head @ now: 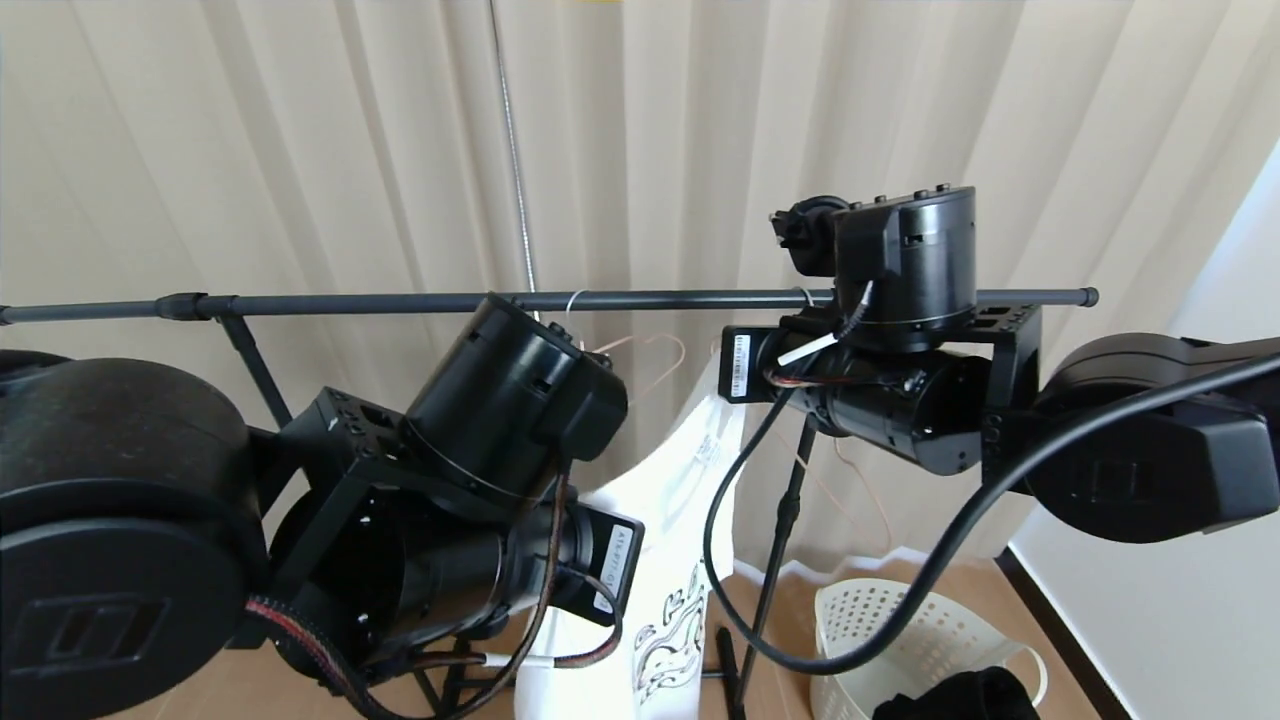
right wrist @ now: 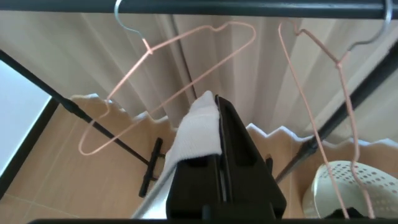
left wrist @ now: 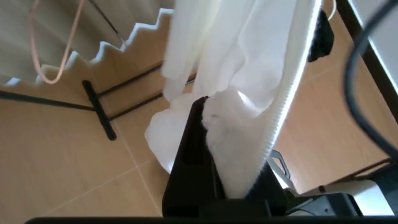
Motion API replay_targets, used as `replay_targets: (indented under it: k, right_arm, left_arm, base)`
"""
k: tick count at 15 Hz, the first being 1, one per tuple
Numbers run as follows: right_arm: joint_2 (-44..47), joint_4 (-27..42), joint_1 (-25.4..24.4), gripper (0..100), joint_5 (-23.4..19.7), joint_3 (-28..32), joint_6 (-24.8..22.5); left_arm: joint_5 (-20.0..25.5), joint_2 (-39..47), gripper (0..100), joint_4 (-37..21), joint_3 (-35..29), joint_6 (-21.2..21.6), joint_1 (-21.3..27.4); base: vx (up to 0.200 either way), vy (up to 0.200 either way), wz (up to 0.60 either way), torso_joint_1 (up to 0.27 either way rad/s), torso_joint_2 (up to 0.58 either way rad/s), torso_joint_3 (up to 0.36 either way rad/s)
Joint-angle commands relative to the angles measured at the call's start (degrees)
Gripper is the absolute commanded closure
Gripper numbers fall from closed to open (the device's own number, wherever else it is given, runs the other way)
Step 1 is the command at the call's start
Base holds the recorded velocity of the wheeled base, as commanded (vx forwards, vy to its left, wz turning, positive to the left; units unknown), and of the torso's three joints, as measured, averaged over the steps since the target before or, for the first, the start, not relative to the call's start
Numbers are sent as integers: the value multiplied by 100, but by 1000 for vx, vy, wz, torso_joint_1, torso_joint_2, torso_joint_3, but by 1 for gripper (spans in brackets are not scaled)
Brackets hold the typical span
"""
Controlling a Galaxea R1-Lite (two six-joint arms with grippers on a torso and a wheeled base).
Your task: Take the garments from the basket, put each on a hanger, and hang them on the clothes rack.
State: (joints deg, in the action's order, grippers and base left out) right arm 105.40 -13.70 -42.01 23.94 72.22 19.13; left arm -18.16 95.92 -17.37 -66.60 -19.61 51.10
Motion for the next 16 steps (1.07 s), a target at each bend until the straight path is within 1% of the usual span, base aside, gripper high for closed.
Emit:
replay_targets:
  k: [1,3,4,6,7,10,11,14,15,16]
  right_arm:
    - [-406,25,123,100,-4,-349,-5]
    - [-512,61,140,100,23,-454,-49]
    - [-591,263,140,100,84,-428,-85]
    - [-775,896,140,100,119,-296,-129]
    - [-810,1019,140,100,119,-296,-129]
    - [-872,1256,123,100,119,-305,-137]
    - [-872,1344,88,100,119,-331,-146]
    - [-837,1590,-27,100,119,-357,-155]
    - [-828,1757,-27,100,119,-357,-181]
    - [-828,1757,-27,100,119,-437,-260]
  left_arm:
    - [-12,24,100,-3,-20,28,-329]
    - [-12,85,100,23,-64,37,-514]
    - [-21,120,100,41,-117,125,-645]
    - [-29,120,100,32,-477,248,-900]
    - [-29,156,100,32,-591,283,-944]
    - [-64,252,100,32,-908,318,-962]
    - [-170,323,100,41,-1057,309,-962]
    - [-205,402,100,32,-1400,309,-962]
    - [-205,410,100,23,-1584,318,-962]
    - [-205,437,100,23,-1690,318,-953]
  base:
    - [0,0,0,0,0,0]
    - [0,0,0,0,0,0]
    - [0,0,0,0,0,0]
    - [0,0,0,0,0,0]
    - [0,0,0,0,0,0]
    - [0,0,0,0,0,0]
    - [0,0,0,0,0,0]
    - [0,0,0,0,0,0]
    - [0,0,0,0,0,0]
    - [0,0,0,0,0,0]
